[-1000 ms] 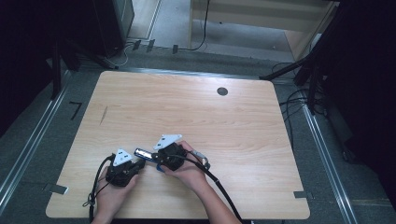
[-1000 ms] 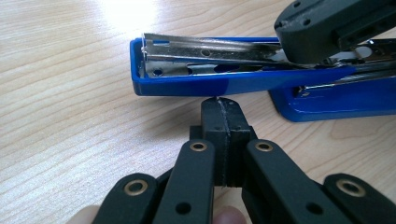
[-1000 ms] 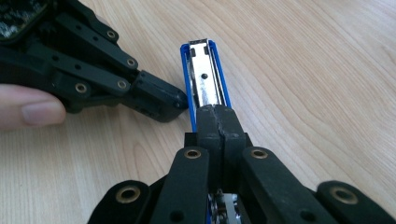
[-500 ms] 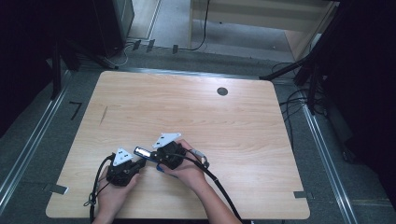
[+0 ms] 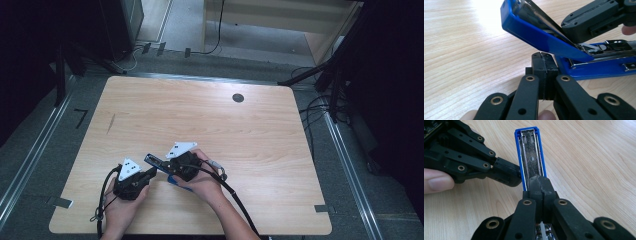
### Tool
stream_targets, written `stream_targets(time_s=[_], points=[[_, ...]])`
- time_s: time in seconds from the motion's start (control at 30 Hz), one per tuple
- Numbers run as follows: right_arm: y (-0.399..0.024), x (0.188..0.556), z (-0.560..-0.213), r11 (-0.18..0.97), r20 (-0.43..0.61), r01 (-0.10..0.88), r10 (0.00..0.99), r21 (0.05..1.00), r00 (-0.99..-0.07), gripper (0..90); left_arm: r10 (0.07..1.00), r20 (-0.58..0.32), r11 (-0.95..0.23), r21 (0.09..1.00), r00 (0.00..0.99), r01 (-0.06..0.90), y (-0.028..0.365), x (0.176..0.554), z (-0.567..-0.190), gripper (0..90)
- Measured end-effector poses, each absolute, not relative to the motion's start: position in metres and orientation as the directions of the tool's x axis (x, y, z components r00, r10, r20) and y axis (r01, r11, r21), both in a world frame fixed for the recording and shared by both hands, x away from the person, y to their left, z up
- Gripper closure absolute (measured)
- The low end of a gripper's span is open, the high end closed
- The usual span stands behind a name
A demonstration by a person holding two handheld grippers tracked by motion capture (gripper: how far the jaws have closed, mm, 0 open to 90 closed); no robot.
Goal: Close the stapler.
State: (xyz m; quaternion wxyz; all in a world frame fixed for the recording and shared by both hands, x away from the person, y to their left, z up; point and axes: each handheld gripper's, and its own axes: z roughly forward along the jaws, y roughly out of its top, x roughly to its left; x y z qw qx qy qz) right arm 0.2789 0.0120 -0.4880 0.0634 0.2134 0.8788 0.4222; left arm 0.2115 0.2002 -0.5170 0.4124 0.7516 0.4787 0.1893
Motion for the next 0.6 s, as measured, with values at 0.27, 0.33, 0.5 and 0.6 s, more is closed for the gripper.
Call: stream_targets(time_s=[0.27, 0.33, 0.5, 0.6], points=[[0.01, 0.278, -0.486, 0.551, 0.071, 0.324, 0.43, 0.769, -0.9, 90.0, 0.852, -0.127, -0.211, 0.805, 0.508, 0.554, 0.191, 0.202, -0.52, 90.0], [0.009, 0.277, -0.485, 0.553, 0.07, 0.324, 0.431, 0.768, -0.9, 90.0, 0.847, -0.128, -0.217, 0.803, 0.517, 0.555, 0.188, 0.201, -0.521, 90.0], [0.006, 0.275, -0.483, 0.552, 0.062, 0.316, 0.429, 0.772, -0.901, 90.0, 0.833, -0.14, -0.221, 0.803, 0.535, 0.554, 0.181, 0.198, -0.522, 90.0], [0.004, 0.274, -0.482, 0.55, 0.062, 0.315, 0.43, 0.774, -0.901, 90.0, 0.816, -0.15, -0.224, 0.808, 0.558, 0.544, 0.178, 0.198, -0.523, 90.0]])
